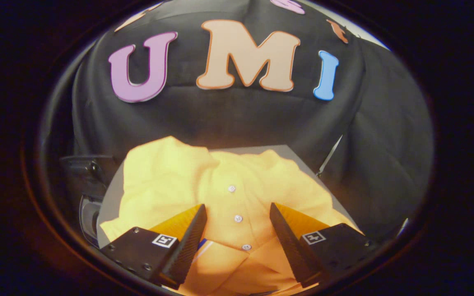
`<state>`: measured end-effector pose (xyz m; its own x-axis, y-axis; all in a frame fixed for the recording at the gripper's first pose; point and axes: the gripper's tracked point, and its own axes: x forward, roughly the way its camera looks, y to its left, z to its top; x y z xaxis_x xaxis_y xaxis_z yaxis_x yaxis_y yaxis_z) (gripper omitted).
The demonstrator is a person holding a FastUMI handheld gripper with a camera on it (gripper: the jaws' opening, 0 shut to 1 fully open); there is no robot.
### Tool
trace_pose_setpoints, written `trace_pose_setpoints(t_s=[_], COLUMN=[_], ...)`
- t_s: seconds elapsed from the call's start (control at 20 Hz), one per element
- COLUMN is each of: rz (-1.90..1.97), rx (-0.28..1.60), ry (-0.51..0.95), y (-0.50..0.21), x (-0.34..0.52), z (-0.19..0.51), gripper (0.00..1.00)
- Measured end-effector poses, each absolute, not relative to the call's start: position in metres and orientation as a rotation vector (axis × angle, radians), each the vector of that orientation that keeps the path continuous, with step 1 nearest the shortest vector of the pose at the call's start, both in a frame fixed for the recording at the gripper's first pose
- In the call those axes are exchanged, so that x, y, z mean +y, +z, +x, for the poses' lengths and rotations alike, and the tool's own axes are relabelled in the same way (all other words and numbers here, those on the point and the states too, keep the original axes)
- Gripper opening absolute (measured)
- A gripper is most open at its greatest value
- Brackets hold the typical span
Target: Put the clothes into the washing machine and then close the washing machine lid.
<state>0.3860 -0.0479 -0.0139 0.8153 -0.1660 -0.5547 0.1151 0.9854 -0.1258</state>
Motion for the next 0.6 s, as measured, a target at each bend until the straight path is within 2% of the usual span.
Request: trace_pose_setpoints(t_s=[0.15,0.25,0.45,0.6], rz=[-0.014,0.087,0.136,0.175], rx=[0.577,0.564,0.525,0.449], ry=[-0.157,-0.182,-0.106,-0.077], y=[-0.017,-0.018,-0.016,0.007], x=[-0.050,-0.055,-0.047,-0.041], z=[0.385,0.383,0.379,0.374], gripper=[0.59,0.16,0.04,0.02])
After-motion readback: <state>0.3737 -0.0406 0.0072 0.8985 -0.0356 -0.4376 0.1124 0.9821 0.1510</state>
